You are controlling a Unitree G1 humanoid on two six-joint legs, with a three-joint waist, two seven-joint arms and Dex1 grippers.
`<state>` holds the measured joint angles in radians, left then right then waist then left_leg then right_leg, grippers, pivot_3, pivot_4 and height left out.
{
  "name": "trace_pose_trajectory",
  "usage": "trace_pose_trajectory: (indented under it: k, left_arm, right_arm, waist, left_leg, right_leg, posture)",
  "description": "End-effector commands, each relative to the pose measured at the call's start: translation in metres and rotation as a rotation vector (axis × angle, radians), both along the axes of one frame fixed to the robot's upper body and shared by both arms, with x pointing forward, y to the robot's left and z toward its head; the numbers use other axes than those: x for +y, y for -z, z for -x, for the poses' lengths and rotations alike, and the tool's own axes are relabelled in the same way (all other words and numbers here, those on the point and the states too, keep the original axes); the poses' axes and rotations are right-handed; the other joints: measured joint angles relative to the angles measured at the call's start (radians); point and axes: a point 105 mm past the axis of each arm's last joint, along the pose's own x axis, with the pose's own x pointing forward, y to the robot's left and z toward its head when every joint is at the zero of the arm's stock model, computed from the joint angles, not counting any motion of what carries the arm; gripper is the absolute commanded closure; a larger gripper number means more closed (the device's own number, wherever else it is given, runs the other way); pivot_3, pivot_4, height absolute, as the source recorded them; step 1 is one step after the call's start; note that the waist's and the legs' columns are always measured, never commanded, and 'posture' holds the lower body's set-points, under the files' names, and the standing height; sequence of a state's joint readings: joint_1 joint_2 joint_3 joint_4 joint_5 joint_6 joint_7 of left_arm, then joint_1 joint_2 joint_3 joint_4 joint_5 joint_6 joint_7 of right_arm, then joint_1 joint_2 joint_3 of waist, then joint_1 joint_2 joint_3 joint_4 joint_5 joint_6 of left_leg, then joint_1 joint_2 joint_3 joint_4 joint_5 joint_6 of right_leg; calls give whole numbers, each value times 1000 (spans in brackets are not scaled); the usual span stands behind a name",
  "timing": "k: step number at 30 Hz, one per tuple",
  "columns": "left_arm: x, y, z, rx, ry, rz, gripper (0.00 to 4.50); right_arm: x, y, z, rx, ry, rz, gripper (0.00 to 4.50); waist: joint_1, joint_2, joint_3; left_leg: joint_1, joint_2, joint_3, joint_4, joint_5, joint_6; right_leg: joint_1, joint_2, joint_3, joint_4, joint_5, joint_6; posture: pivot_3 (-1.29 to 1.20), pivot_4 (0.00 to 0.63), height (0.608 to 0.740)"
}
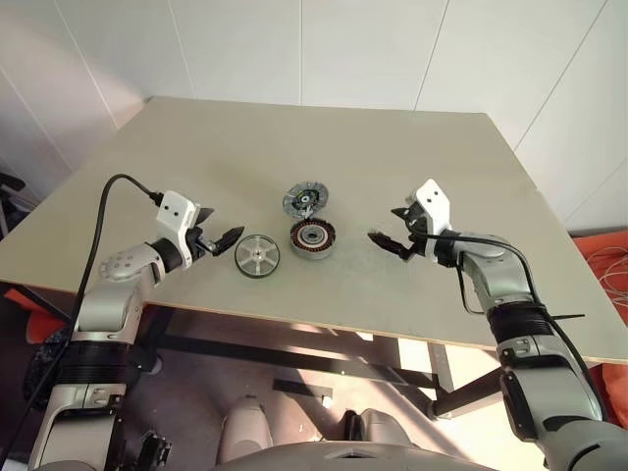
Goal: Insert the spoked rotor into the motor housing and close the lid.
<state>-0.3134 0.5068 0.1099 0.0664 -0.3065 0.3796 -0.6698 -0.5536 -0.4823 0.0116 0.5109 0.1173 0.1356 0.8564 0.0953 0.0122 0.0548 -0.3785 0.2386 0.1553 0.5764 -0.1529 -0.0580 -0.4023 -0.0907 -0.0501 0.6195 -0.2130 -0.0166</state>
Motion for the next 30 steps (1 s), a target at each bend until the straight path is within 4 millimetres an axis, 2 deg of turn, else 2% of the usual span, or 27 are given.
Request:
trace_pose_trajectory:
  k: [1, 7, 17, 30]
  left_arm:
    - [-4, -13, -2, -45, 21, 11, 16]
    - [-3, -13, 0, -40, 27, 7, 16]
    - [-4, -11, 1, -39, 22, 13, 16]
    - [-4, -10, 0, -37, 18, 8, 16]
  right_arm:
    - [-2, -17, -7, -82, 4, -13, 0]
    - [-7, -16, -11, -88, 25, -1, 0]
    - [-5, -11, -12, -80, 16, 19, 0]
    - [0, 18, -13, 0, 55, 73, 0]
  waist:
    - [0, 0, 0]
    - [0, 0, 0]
    - [0, 0, 0]
    - [0, 0, 0]
  left_leg:
    - [0, 0, 0, 0, 0, 0]
    - [0, 0, 0, 0, 0, 0]
    - [0, 0, 0, 0, 0, 0]
    - [0, 0, 0, 0, 0, 0]
  right_leg:
    - [0, 0, 0, 0, 0, 0]
    - [0, 0, 0, 0, 0, 0]
    - [0, 0, 0, 0, 0, 0]
    - [0, 0, 0, 0, 0, 0]
  posture:
    - [0, 0, 740]
    - [0, 0, 740]
    - [0, 0, 740]
    - [0, 0, 740]
